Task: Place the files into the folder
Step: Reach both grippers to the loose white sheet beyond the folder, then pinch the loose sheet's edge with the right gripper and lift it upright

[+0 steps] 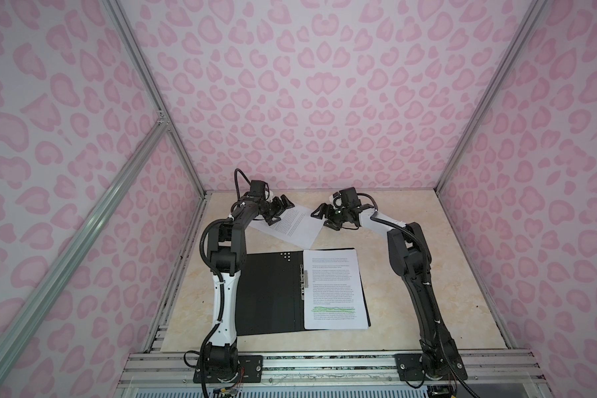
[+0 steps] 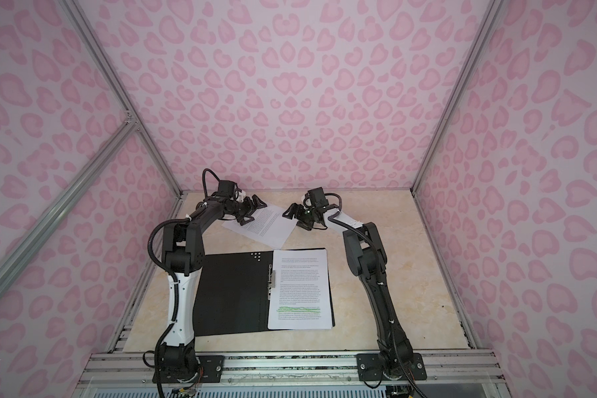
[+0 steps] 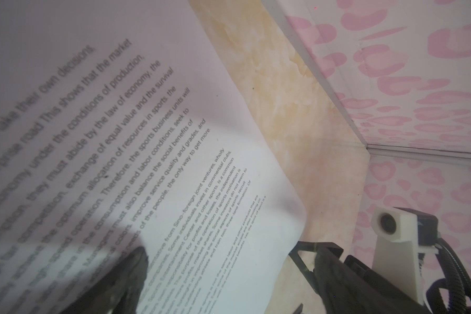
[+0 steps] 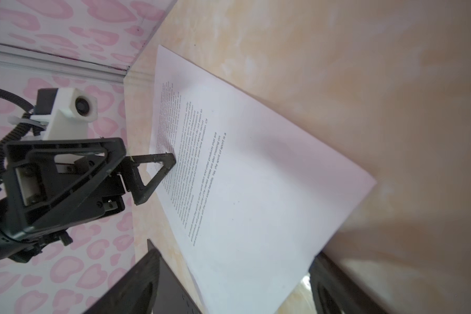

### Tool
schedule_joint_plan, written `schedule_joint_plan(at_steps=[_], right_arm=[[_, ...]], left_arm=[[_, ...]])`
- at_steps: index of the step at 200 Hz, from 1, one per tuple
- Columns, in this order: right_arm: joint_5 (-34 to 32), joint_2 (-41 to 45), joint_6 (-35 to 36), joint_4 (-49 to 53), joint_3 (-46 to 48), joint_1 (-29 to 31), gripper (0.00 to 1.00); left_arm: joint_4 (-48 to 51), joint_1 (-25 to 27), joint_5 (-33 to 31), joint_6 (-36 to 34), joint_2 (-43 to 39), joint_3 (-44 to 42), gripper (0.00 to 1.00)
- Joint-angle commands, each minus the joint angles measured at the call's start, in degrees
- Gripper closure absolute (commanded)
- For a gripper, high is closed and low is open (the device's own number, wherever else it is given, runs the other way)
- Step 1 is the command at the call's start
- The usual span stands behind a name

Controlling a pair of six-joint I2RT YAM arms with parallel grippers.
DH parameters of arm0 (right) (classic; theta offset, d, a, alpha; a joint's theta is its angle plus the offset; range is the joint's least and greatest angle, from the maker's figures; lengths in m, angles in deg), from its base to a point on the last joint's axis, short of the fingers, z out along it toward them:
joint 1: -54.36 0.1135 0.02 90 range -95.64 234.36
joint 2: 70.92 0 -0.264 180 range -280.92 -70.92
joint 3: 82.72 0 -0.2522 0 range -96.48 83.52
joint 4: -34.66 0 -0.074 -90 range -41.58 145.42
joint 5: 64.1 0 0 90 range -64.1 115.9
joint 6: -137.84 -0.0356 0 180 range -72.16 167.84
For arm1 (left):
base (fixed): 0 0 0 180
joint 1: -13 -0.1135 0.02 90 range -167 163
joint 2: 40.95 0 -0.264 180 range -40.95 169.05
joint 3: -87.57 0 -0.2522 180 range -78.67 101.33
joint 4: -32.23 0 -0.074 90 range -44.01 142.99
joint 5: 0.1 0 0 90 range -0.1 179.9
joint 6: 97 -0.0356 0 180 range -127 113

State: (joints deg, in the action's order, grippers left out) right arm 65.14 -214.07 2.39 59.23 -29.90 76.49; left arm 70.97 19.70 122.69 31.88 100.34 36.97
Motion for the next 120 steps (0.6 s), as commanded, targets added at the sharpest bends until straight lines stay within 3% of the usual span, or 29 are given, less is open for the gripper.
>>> schedule_joint_plan(at_steps=[1, 48, 78, 98, 120], right_arm=[[-0.05, -1.19, -2.03, -0.97, 0.3, 0.41, 0.15], [1.93, 1.27, -0.75, -6.49, 1.14, 1.16, 0.23], [-0.37, 1.33, -0.86, -5.5, 1.06, 1.01, 0.37], [-0.72, 0.52, -3.07, -6.54, 1.37, 0.69, 0.5], [-1.59, 0.5, -4.11, -7.19, 1.8, 0.72, 0.78]], left_arm=[[7.7, 0.67, -2.08, 0.27, 1.77, -0.33, 0.03], [8.34, 0.74, -2.21, -0.11, 2.31, 0.05, 0.03], [8.36, 0.74, -1.82, -0.11, 2.17, -0.15, 0.03], [8.12, 0.68, -1.05, -0.14, 1.58, -0.15, 0.03], [7.37, 0.68, 1.39, -1.45, 0.0, 0.65, 0.02]])
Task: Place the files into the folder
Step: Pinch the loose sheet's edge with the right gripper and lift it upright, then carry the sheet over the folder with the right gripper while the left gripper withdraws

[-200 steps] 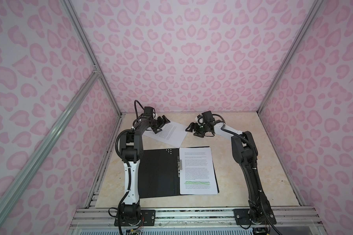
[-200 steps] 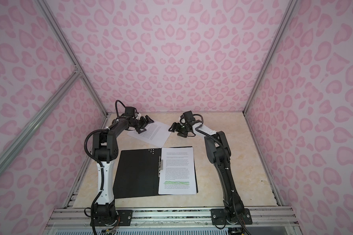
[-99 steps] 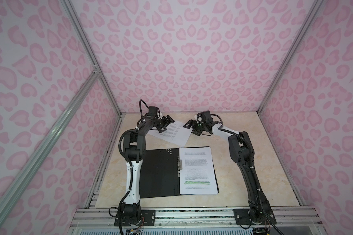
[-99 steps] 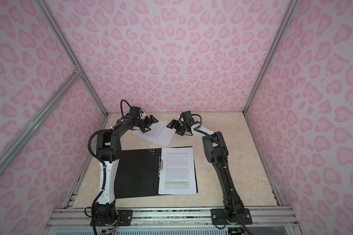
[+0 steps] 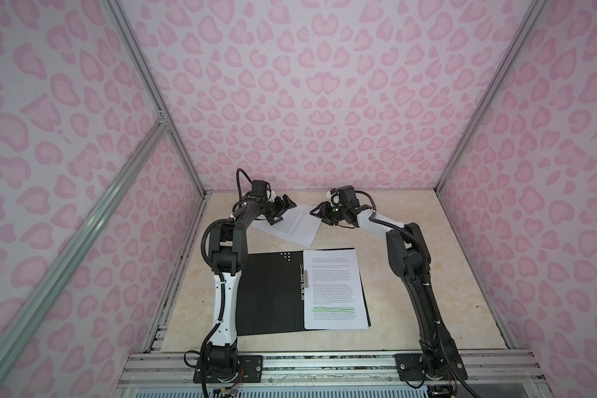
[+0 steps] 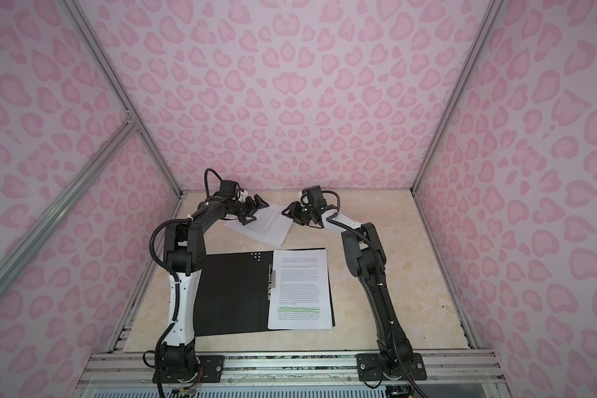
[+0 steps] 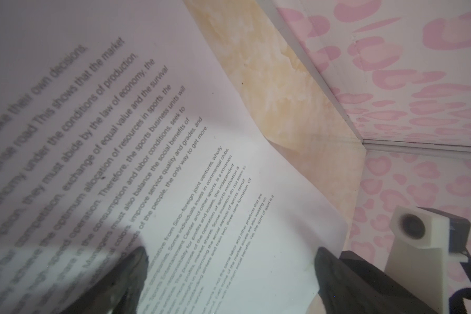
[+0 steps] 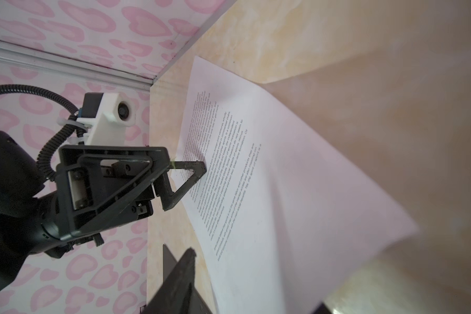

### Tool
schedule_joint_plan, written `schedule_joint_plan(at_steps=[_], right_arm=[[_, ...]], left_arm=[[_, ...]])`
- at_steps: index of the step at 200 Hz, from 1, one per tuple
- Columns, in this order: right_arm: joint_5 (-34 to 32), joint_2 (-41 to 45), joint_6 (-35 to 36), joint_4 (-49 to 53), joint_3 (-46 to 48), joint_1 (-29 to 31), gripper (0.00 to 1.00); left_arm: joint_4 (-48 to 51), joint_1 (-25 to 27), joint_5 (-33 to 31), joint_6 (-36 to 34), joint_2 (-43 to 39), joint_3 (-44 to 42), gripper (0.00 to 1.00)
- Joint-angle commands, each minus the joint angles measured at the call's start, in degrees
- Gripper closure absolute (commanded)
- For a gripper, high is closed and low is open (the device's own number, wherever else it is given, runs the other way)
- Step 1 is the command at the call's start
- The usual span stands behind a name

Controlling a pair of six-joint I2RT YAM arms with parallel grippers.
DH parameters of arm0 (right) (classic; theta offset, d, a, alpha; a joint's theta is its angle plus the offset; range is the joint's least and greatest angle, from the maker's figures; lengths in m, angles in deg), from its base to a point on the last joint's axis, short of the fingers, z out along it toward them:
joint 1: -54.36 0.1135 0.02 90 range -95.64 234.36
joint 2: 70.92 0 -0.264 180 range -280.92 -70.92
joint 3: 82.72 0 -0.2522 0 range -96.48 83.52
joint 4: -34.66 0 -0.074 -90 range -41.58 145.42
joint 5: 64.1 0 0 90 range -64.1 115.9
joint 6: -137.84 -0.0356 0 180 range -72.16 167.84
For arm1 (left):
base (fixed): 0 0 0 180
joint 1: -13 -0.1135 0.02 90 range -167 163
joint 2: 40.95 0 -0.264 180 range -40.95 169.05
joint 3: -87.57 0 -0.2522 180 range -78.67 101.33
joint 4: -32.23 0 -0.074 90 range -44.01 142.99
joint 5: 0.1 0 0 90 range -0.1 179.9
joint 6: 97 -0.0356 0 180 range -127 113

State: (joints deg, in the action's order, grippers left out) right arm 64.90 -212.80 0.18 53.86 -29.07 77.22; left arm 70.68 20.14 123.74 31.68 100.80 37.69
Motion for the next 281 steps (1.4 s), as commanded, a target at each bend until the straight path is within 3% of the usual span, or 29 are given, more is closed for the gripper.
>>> schedule_joint_plan(at_steps=[1, 15, 71, 97, 141, 185, 242, 281], right_arm=[[-1.41, -0.72, -1.91, -1.91, 1.02, 0.05, 0.8], [-2.51, 0.54, -1.56, -1.92, 1.72, 0.09, 1.0], [-6.17, 8.92, -3.44, -3.41, 4.02, -1.43, 1.0], [-8.31, 14.2, -5.03, -3.91, 6.03, -2.21, 1.0], [-12.99, 26.43, -8.26, -5.07, 16.18, -3.04, 1.0], [-18.55, 39.14, -10.17, -5.54, 30.36, -3.03, 1.0], [-27.53, 54.94, -14.93, -3.97, 45.2, -2.59, 1.0], [-39.31, 64.55, -14.57, 4.43, 51.87, 3.83, 1.0]], left_arm=[[7.7, 0.25, 0.39, -1.37, -0.53, 0.01, 0.02], [7.84, 0.15, 1.0, -3.24, -2.45, 1.29, 0.01], [1.88, -0.81, 6.43, -1.65, -16.17, 4.74, 0.02], [0.79, -0.06, 6.34, 0.42, -25.06, 2.41, 0.02], [-6.76, 1.6, 4.31, 3.6, -44.63, -15.8, 0.02], [-7.46, 3.3, 0.67, 2.68, -63.34, -34.69, 0.02], [0.27, 3.82, -1.52, 3.25, -81.79, -52.83, 0.02], [6.34, 3.86, -2.94, 2.7, -95.88, -62.67, 0.02]])
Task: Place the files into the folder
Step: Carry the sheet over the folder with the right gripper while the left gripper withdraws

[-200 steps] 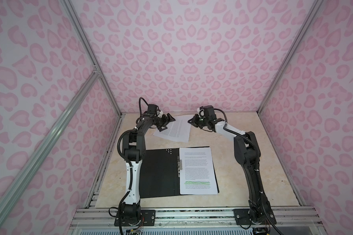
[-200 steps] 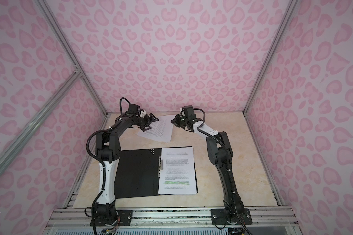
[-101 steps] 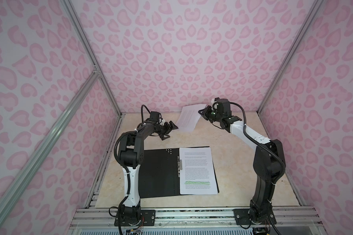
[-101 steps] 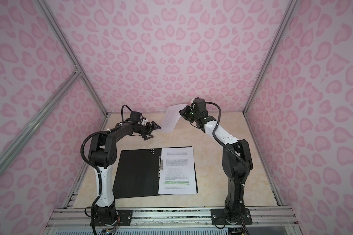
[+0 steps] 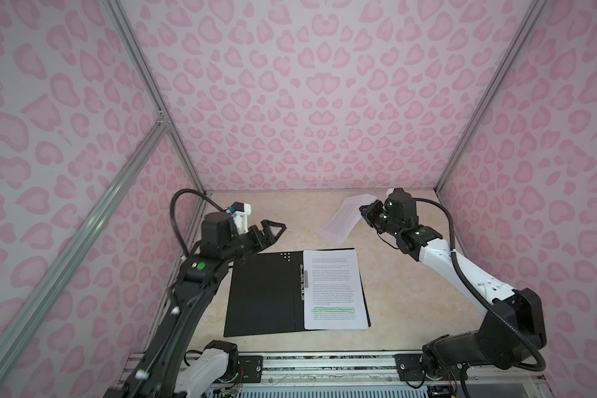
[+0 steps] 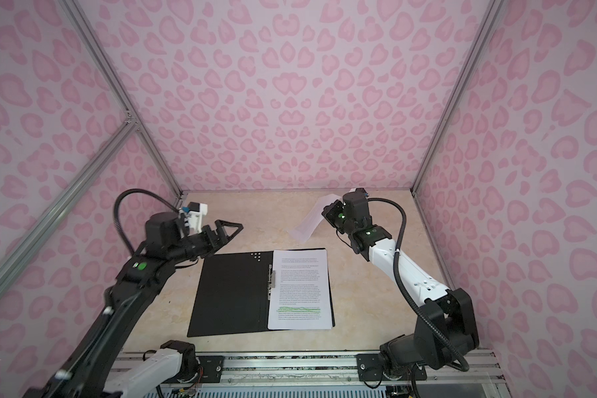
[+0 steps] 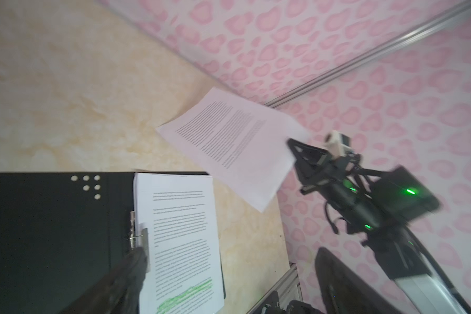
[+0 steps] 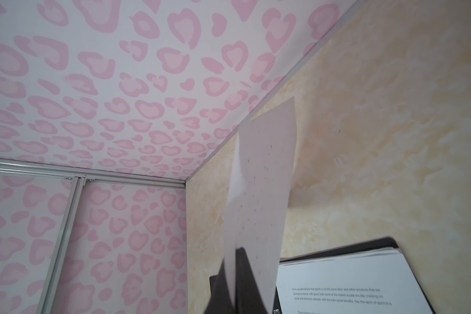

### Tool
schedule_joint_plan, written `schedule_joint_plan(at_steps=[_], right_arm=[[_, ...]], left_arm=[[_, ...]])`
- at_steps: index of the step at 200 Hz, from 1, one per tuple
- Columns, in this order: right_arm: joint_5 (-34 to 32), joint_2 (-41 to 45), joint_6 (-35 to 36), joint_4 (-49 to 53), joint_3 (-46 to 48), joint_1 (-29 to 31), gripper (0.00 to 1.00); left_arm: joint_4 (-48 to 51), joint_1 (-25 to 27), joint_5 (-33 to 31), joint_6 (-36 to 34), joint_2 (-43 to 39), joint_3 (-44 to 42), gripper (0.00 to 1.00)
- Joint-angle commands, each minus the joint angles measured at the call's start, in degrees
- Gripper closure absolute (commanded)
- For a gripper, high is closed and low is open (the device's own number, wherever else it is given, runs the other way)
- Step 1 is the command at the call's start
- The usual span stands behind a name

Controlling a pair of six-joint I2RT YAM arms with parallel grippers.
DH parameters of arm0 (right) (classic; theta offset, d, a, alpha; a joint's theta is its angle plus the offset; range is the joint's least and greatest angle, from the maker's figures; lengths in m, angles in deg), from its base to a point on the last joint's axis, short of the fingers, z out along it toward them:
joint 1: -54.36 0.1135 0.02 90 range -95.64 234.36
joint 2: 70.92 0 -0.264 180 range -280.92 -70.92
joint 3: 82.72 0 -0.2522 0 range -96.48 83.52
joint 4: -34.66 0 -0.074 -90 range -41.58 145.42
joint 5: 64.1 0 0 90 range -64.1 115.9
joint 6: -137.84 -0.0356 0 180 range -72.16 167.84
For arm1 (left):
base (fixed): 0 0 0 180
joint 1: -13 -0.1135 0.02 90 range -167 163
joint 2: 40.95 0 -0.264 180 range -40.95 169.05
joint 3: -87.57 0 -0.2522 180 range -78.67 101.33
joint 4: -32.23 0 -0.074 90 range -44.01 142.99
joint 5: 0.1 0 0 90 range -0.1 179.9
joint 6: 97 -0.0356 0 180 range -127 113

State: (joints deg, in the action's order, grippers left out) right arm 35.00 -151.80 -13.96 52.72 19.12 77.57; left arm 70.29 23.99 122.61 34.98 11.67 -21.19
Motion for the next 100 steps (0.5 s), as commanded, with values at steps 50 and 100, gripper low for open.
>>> schedule_joint_plan(at_steps=[50, 100], right_arm=[[-19.53, 15.23, -7.36, 3.04, 21.26, 12.43, 1.0], [-32.4, 23.7, -15.04, 6.64, 29.63, 23.16, 1.0]], left_arm=[[14.8, 0.09, -4.37, -7.52, -15.07, -10.15, 0.02], [14.28, 0.09, -6.13, -12.53, -16.91, -16.5, 0.03]])
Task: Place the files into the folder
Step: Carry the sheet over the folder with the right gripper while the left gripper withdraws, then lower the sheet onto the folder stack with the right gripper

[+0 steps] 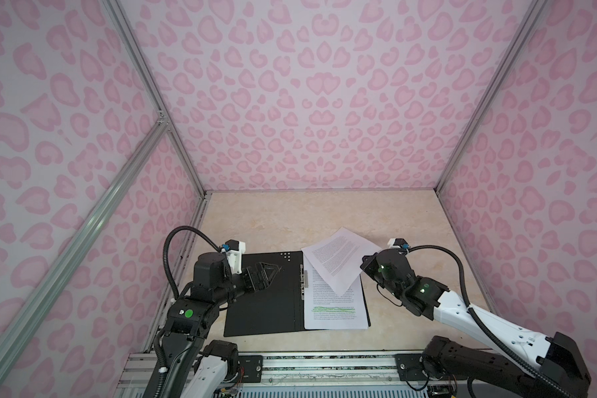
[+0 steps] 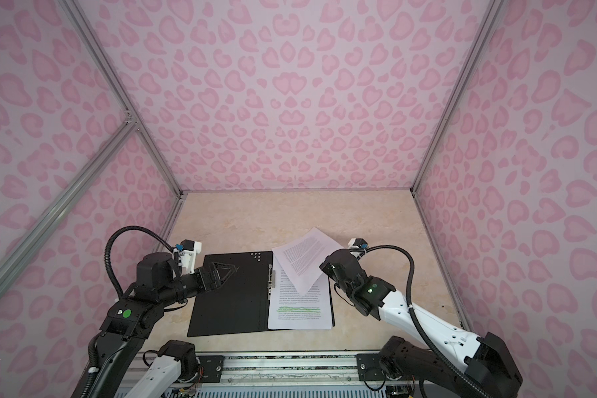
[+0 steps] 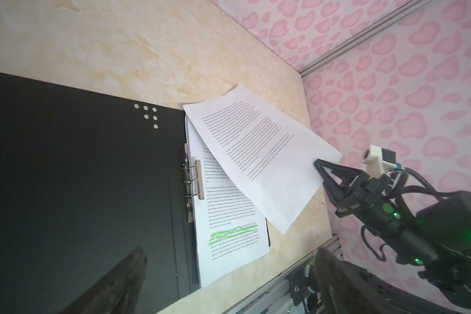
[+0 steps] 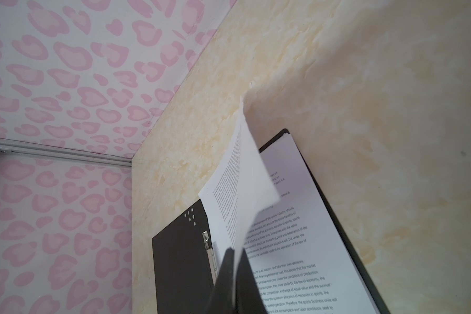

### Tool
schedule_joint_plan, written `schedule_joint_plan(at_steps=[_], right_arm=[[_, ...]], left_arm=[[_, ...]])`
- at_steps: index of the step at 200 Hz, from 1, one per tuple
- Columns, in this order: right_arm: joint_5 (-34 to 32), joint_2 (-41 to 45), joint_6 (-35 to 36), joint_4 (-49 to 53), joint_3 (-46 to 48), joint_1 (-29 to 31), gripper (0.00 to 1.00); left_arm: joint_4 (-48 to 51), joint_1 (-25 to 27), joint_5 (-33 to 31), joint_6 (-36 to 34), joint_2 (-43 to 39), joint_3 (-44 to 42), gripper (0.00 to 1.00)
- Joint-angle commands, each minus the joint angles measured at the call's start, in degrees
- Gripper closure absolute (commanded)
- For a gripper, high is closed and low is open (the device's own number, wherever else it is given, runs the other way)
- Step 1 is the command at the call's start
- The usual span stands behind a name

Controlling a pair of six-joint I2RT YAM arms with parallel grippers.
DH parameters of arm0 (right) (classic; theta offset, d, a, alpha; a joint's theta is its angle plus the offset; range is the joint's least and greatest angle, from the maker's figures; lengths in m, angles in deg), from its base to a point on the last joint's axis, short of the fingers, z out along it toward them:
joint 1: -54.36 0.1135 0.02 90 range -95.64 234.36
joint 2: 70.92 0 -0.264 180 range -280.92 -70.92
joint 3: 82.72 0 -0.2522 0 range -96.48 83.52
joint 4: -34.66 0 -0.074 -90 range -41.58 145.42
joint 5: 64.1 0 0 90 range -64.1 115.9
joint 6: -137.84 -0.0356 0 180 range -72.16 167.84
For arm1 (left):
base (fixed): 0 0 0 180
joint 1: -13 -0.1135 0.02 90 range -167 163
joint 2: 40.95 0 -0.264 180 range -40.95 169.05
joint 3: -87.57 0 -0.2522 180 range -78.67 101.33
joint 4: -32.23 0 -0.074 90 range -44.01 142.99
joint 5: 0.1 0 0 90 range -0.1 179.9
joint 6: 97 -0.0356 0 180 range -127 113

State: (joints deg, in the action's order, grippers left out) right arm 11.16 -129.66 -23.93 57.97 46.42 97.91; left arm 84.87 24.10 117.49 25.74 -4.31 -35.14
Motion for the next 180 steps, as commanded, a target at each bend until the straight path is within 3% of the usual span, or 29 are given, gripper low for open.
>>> schedule_joint_plan(at_steps=[1, 20, 60, 138, 180], right_arm=[[-8.68, 1.59, -5.15, 1.37, 2.44, 2.97, 1.0], [-10.9, 2.21, -6.14, 2.18, 3.52, 5.56, 1.0], [-13.61, 4.64, -9.52, 5.02, 6.16, 9.5, 1.0], [-17.66, 5.31, -17.34, 5.12, 10.73, 16.05, 0.98], [-23.75, 2.66, -21.93, 3.75, 10.59, 22.76, 0.98]], left_arm=[[-0.38, -0.02, -0.9, -3.24, -0.99, -2.69, 0.03], [-2.21, -0.02, 1.14, -3.83, -1.86, -3.06, 0.02], [-2.66, -0.02, -1.12, -9.32, -0.71, -1.18, 0.02], [-6.7, -0.11, 0.48, -8.34, -0.23, -4.33, 0.02], [-6.97, -0.14, -0.48, -8.12, -1.92, -4.59, 0.02]])
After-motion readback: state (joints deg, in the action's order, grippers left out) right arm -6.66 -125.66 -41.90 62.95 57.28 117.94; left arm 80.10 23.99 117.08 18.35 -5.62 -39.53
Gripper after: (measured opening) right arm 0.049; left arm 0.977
